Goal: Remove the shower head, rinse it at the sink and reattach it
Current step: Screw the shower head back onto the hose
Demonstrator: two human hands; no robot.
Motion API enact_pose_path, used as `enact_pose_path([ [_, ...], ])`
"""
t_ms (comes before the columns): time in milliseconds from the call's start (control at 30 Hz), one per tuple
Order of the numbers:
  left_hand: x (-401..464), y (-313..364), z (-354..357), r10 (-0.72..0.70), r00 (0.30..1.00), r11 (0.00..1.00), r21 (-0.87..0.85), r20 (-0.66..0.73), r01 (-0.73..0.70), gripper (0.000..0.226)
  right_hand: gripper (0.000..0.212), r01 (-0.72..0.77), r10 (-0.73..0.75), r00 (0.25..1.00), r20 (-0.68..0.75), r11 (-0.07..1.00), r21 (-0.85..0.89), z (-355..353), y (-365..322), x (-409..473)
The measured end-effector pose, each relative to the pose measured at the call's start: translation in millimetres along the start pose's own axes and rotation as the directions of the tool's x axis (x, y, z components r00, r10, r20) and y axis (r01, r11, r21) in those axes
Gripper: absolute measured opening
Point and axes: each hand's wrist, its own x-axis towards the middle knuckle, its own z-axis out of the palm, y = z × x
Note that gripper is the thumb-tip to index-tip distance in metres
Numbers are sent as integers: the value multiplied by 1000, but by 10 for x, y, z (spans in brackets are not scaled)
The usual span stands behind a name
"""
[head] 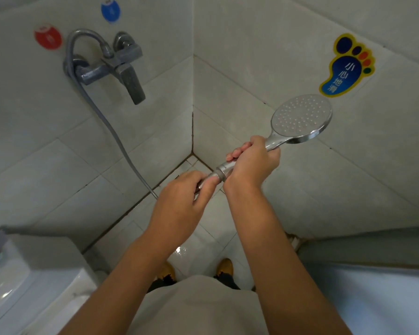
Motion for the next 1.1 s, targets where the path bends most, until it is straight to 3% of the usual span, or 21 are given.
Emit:
enact_pose_path([
  [200,-1,-27,2,145,984,983,131,-101,-131,32,12,-8,7,1000,-24,1000,-6,8,-6,10],
  [400,-59,-82,94,313,925,889,408,-215,-206,35,18,18,-24,995,-94,998,-60,10,19,29],
  [500,-44,-46,96,276,942,901,393,-191,-184,32,19,47,-52,995,-90,997,-65,2,10,46],
  [600,30,38,43,-31,999,996,-88,28,33,28,14,55,-56,998,-19,998,-38,-27,1,65],
  [667,68,74,-8,-190,944,901,-335,270,277,33,13,25,-25,999,22,999,-26,-49,2,77],
  [767,119,24,-130,-258,791,701,-456,555,549,49,14,-25,25,998,50,1000,-11,-75,-11,85],
  [867,144,-1,-154,-247,719,635,-452,650,626,47,15,-26,28,995,91,999,-19,-80,-16,67],
  [900,143,27,-129,-283,722,638,-438,632,633,45,15,-11,14,995,100,999,-32,-76,-8,66],
  [967,111,94,-43,-350,805,792,-308,479,528,42,13,35,-27,993,111,997,-68,-66,10,63],
  [1033,62,126,49,-290,918,954,9,271,299,38,9,86,-76,992,97,991,-104,-52,26,56],
  [1100,9,152,109,-216,968,941,294,129,171,31,8,121,-115,991,62,985,-119,-33,34,48],
])
